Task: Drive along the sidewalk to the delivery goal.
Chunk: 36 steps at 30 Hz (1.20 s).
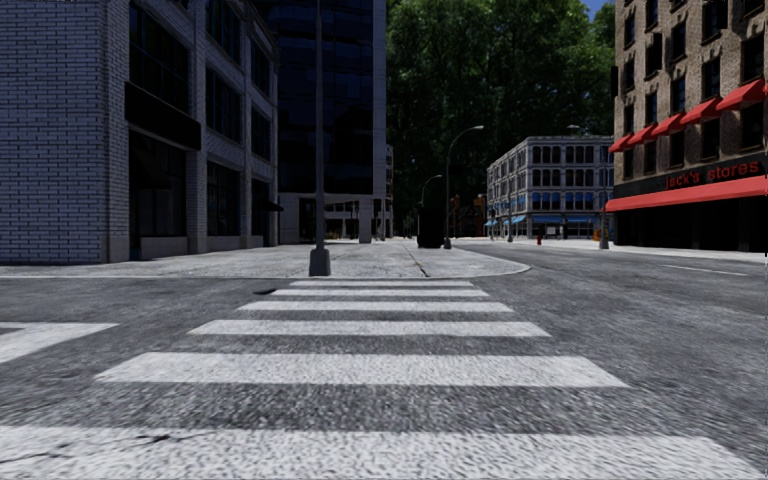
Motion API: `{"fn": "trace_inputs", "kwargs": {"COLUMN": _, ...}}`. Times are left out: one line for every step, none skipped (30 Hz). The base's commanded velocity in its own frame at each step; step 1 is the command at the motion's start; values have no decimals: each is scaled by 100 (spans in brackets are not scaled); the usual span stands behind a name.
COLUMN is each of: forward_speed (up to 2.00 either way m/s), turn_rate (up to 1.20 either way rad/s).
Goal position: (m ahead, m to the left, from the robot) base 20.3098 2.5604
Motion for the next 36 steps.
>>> {"fn": "trace_inputs", "kwargs": {"forward_speed": 200, "turn_rate": 0}}
{"fn": "trace_inputs", "kwargs": {"forward_speed": 200, "turn_rate": 0}}
{"fn": "trace_inputs", "kwargs": {"forward_speed": 200, "turn_rate": 0}}
{"fn": "trace_inputs", "kwargs": {"forward_speed": 200, "turn_rate": 0}}
{"fn": "trace_inputs", "kwargs": {"forward_speed": 200, "turn_rate": 0}}
{"fn": "trace_inputs", "kwargs": {"forward_speed": 200, "turn_rate": 0}}
{"fn": "trace_inputs", "kwargs": {"forward_speed": 200, "turn_rate": 0}}
{"fn": "trace_inputs", "kwargs": {"forward_speed": 200, "turn_rate": 0}}
{"fn": "trace_inputs", "kwargs": {"forward_speed": 200, "turn_rate": 0}}
{"fn": "trace_inputs", "kwargs": {"forward_speed": 200, "turn_rate": 0}}
{"fn": "trace_inputs", "kwargs": {"forward_speed": 200, "turn_rate": 0}}
{"fn": "trace_inputs", "kwargs": {"forward_speed": 200, "turn_rate": 0}}
{"fn": "trace_inputs", "kwargs": {"forward_speed": 200, "turn_rate": 0}}
{"fn": "trace_inputs", "kwargs": {"forward_speed": 200, "turn_rate": 0}}
{"fn": "trace_inputs", "kwargs": {"forward_speed": 200, "turn_rate": 0}}
{"fn": "trace_inputs", "kwargs": {"forward_speed": 200, "turn_rate": 0}}
{"fn": "trace_inputs", "kwargs": {"forward_speed": 200, "turn_rate": 0}}
{"fn": "trace_inputs", "kwargs": {"forward_speed": 200, "turn_rate": 0}}
{"fn": "trace_inputs", "kwargs": {"forward_speed": 200, "turn_rate": 0}}
{"fn": "trace_inputs", "kwargs": {"forward_speed": 200, "turn_rate": 0}}
{"fn": "trace_inputs", "kwargs": {"forward_speed": 200, "turn_rate": 0}}
{"fn": "trace_inputs", "kwargs": {"forward_speed": 200, "turn_rate": 0}}
{"fn": "trace_inputs", "kwargs": {"forward_speed": 200, "turn_rate": 0}}
{"fn": "trace_inputs", "kwargs": {"forward_speed": 200, "turn_rate": 0}}
{"fn": "trace_inputs", "kwargs": {"forward_speed": 200, "turn_rate": 0}}
{"fn": "trace_inputs", "kwargs": {"forward_speed": 200, "turn_rate": 0}}
{"fn": "trace_inputs", "kwargs": {"forward_speed": 200, "turn_rate": 0}}
{"fn": "trace_inputs", "kwargs": {"forward_speed": 200, "turn_rate": 0}}
{"fn": "trace_inputs", "kwargs": {"forward_speed": 200, "turn_rate": 0}}
{"fn": "trace_inputs", "kwargs": {"forward_speed": 200, "turn_rate": 0}}
{"fn": "trace_inputs", "kwargs": {"forward_speed": 200, "turn_rate": 0}}
{"fn": "trace_inputs", "kwargs": {"forward_speed": 200, "turn_rate": 0}}
{"fn": "trace_inputs", "kwargs": {"forward_speed": 200, "turn_rate": 0}}
{"fn": "trace_inputs", "kwargs": {"forward_speed": 200, "turn_rate": 0}}
{"fn": "trace_inputs", "kwargs": {"forward_speed": 200, "turn_rate": 0}}
{"fn": "trace_inputs", "kwargs": {"forward_speed": 200, "turn_rate": 0}}
